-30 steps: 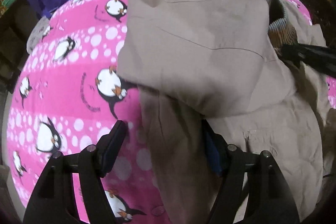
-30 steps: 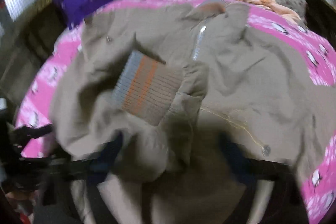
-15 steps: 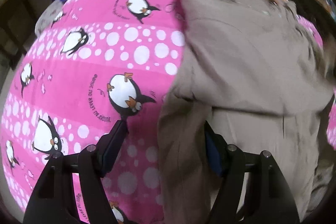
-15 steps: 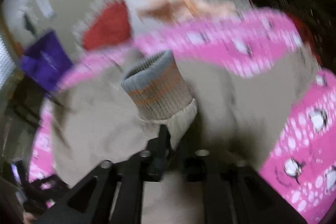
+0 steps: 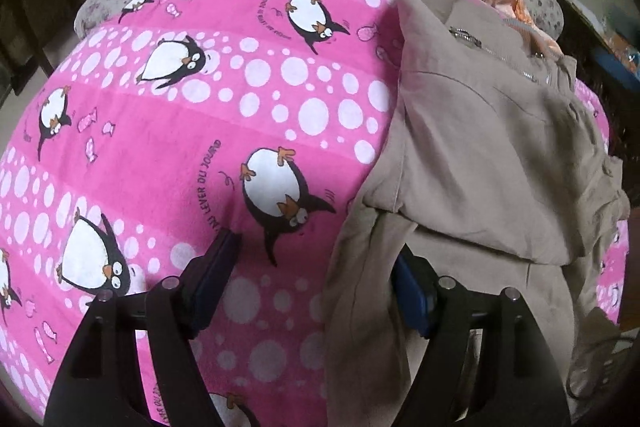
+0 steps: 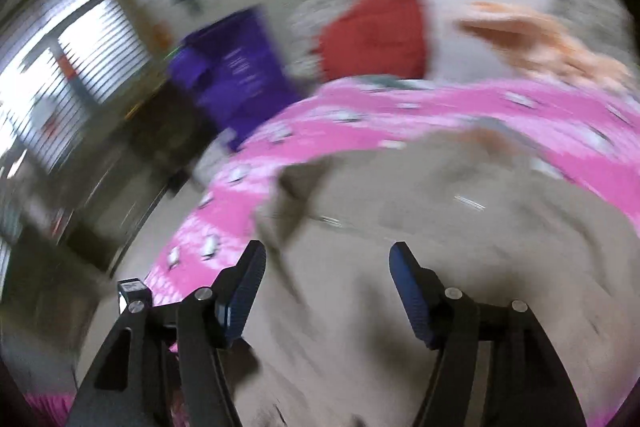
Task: Fold large clothes
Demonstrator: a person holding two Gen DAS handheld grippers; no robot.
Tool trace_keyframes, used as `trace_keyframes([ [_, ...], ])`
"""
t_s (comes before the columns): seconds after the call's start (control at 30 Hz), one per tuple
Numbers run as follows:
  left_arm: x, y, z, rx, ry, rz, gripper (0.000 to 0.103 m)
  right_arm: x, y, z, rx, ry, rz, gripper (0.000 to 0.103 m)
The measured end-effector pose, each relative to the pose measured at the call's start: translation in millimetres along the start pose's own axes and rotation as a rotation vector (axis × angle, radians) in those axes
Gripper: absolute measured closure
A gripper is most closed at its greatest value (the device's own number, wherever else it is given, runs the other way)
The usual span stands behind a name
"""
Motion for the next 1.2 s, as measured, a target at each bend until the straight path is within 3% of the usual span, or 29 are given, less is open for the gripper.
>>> trace_keyframes([
  [0.17, 1.2, 1.6, 0.8, 0.001, -0.023, 0.012, 0.029, 61.2, 29.9, 84.8, 0.08, 0.046, -0.181, 0.037],
  [0.2, 2.1, 2.3, 1.0, 0.001, -0.029, 0.013, 0.029, 71.1, 32.2, 95.6, 0.094, 0.047, -0.213, 0.043],
  [0.23, 3.4, 3.1, 0.8, -0.002, -0.041, 0.014, 0.029, 77.4, 29.9, 104.8, 0.116, 0.033, -0.249, 0.074],
  [0.27, 5.0, 4.9, 0.7, -0.004, -0.051, 0.013, 0.029, 83.5, 29.0, 116.6, 0.145, -0.005, -0.295, 0.099],
  [0.3, 6.4, 5.5, 0.3, -0.007, -0.061, 0.012, 0.029, 88.6, 30.6, 126.4, 0.161, -0.037, -0.318, 0.101],
  [0.37, 12.0, 5.4, -3.5, -0.014, -0.085, 0.007, 0.028, 95.9, 41.9, 134.9, 0.141, 0.018, -0.297, 0.101],
  [0.43, 20.5, 7.4, -7.7, -0.026, -0.1, -0.01, 0.028, 108.0, 51.6, 145.5, 0.116, 0.01, -0.278, 0.102],
  [0.6, 33.4, 14.6, -17.7, -0.022, -0.103, -0.041, 0.028, 106.3, 49.1, 180.7, 0.171, 0.0, -0.197, 0.099],
  [0.67, 33.0, 17.6, -23.6, -0.029, -0.089, -0.025, 0.028, 101.0, 43.9, 173.1, 0.185, 0.023, -0.172, 0.091],
  [0.73, 27.7, 22.1, -33.7, -0.067, -0.049, 0.013, 0.028, 91.1, 36.7, 148.4, 0.212, 0.045, -0.138, 0.056],
  [0.77, 24.4, 24.8, -37.6, -0.082, -0.036, 0.03, 0.028, 84.3, 31.4, 132.5, 0.203, 0.046, -0.132, 0.052],
  [0.8, 20.9, 27.8, -40.9, -0.094, -0.03, 0.044, 0.028, 74.5, 23.9, 111.2, 0.183, 0.027, -0.14, 0.053],
  [0.93, 4.3, 42.3, -43.2, -0.13, -0.063, 0.048, 0.028, 23.3, -9.1, 44.0, 0.139, -0.094, -0.15, 0.037],
  [1.07, -23.9, 51.3, -28.5, -0.124, -0.1, 0.065, 0.027, -52.3, -47.7, -6.6, 0.171, -0.243, -0.068, 0.037],
  [1.17, -39.1, 44.1, -7.9, -0.071, -0.058, 0.094, 0.027, -103.7, -77.3, -28.8, 0.223, -0.343, 0.018, 0.038],
  [1.2, -39.5, 41.1, -1.1, -0.052, -0.038, 0.099, 0.027, -116.2, -85.6, -31.6, 0.236, -0.365, 0.029, 0.044],
])
Point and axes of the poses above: each gripper's, at about its wrist camera, not at the fingertips, and z roughly the way its jaws point, x to its left, y to its top, the point moved 3 cm from there along z, roughly the way its jaws point, and after that the axes turned 12 degrees about -y, right-handed, at the moved point
